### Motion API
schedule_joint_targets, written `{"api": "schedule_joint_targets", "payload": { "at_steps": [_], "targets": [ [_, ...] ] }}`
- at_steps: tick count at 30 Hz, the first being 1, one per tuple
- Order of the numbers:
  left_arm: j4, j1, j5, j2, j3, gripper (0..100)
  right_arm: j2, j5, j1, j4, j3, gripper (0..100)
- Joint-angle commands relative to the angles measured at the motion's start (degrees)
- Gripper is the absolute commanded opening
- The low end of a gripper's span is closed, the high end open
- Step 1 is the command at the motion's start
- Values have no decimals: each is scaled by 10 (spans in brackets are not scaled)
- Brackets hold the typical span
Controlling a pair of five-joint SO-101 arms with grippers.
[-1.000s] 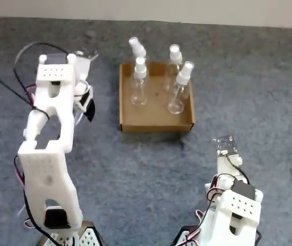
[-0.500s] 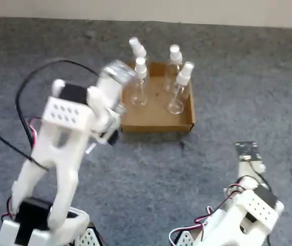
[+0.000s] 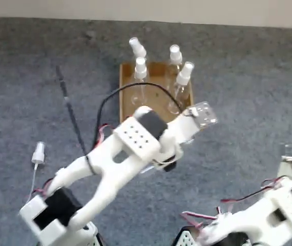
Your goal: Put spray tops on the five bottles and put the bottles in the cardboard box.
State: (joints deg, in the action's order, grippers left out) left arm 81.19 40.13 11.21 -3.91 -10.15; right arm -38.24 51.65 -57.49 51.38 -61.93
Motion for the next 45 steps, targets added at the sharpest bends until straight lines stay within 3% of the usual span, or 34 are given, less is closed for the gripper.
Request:
{"api": "schedule_joint_targets", "payload": {
  "at_steps": [1,5,10,12,15,17,28,31,36,41,45],
  "targets": [
    [-87,38,-47,77,91,24,146,-44,-26,-12,132,142],
    [-135,67,-91,195,188,24,250,-62,-36,-10,231,142],
    [-137,92,-142,342,335,32,272,-63,-36,-11,281,142],
    [-130,92,-151,386,379,94,272,-63,-32,-11,282,142],
    [-65,87,-152,412,431,223,272,-63,-28,-10,282,142],
    [-23,87,-149,413,455,254,272,-63,-22,-9,281,142],
    [120,78,-112,367,524,252,271,-65,12,63,282,142],
    [180,46,-95,320,547,224,271,-111,43,105,286,142],
    [193,-34,-67,175,472,159,224,-204,138,160,306,142],
    [193,-123,-26,-8,266,159,132,-334,281,217,304,142],
    [193,-247,25,-153,100,159,106,-468,429,225,304,142]
  ]
}}
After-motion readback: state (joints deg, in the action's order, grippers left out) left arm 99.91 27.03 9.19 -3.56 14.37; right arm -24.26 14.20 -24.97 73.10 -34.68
